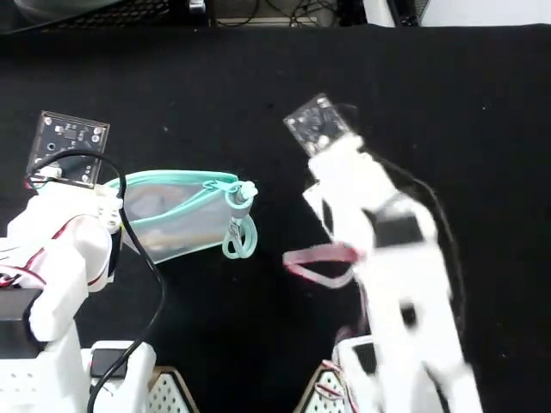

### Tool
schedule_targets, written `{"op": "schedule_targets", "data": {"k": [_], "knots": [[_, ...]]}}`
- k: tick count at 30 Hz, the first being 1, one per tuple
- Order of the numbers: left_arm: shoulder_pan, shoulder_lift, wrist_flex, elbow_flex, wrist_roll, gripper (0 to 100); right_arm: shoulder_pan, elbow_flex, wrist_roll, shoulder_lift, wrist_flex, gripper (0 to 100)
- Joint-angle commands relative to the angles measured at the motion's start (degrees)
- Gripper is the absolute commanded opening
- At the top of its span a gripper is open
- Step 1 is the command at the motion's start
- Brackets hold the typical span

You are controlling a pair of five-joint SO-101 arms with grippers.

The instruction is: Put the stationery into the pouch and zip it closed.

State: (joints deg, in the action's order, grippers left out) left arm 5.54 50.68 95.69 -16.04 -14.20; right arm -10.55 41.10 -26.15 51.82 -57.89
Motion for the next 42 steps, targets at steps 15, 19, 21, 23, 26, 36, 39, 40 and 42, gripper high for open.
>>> {"op": "schedule_targets", "data": {"k": [15,19,21,23,26,36,39,40,42], "knots": [[0.5,-1.2,0.8,-7.2,-0.4,3,-25.0,0.4,12.9,34.9,24.3,1.2],[0.5,-1.2,0.8,-7.2,-0.4,3,-29.3,0.3,18.3,34.9,31.0,1.2],[0.5,-1.2,0.8,-7.2,-0.4,3,-30.8,0.3,21.1,34.8,32.1,1.2],[0.5,-1.2,0.8,-7.2,-0.4,3,-31.6,1.0,23.1,34.7,32.3,1.2],[0.5,-1.2,0.8,-7.2,-0.3,3,-32.3,3.6,23.9,33.5,32.3,1.2],[0.5,-1.2,0.8,-7.2,-0.3,3,-33.5,4.7,23.6,26.2,43.4,1.2],[0.5,-1.2,0.7,-7.2,-0.3,3,-34.1,1.6,23.6,25.4,42.0,1.2],[0.5,-1.2,0.2,-7.2,-0.3,3,-34.4,0.6,23.6,25.2,41.3,1.2],[0.5,-1.1,-0.7,-8.2,-0.3,3,-34.6,-1.2,23.8,24.7,40.2,1.2]]}}
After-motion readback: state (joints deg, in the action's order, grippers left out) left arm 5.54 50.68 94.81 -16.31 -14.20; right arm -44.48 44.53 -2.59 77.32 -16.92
